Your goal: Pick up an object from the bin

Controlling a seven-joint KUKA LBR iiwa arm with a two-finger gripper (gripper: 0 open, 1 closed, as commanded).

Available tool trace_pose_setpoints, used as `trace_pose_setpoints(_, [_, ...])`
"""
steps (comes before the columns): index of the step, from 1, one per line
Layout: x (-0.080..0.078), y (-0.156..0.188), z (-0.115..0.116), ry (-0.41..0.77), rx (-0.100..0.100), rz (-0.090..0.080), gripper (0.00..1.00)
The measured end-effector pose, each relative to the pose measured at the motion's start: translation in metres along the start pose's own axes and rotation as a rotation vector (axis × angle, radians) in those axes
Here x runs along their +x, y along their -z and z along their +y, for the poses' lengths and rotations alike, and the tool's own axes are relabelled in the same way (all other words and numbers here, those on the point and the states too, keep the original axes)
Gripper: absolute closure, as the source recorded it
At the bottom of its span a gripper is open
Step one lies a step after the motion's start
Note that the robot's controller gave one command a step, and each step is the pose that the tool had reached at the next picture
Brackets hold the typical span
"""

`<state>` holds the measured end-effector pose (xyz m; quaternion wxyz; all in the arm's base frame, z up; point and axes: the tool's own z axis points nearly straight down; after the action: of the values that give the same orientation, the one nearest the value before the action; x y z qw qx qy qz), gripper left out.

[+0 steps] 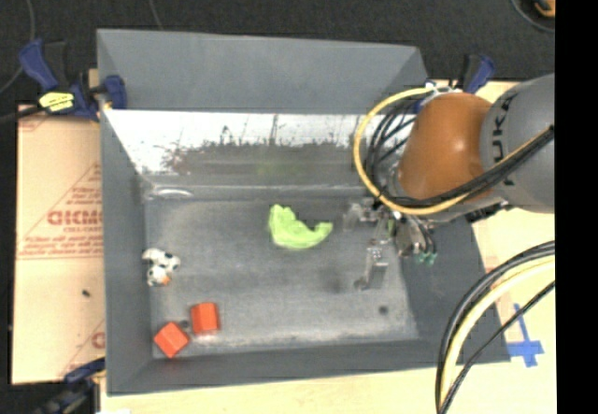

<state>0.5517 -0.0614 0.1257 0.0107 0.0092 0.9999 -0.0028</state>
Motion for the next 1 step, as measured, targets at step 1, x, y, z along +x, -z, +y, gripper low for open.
trace_pose_setpoints(1, [-0.0075,-0.0331,0.0152,0.209,-0.001,0.003,0.0])
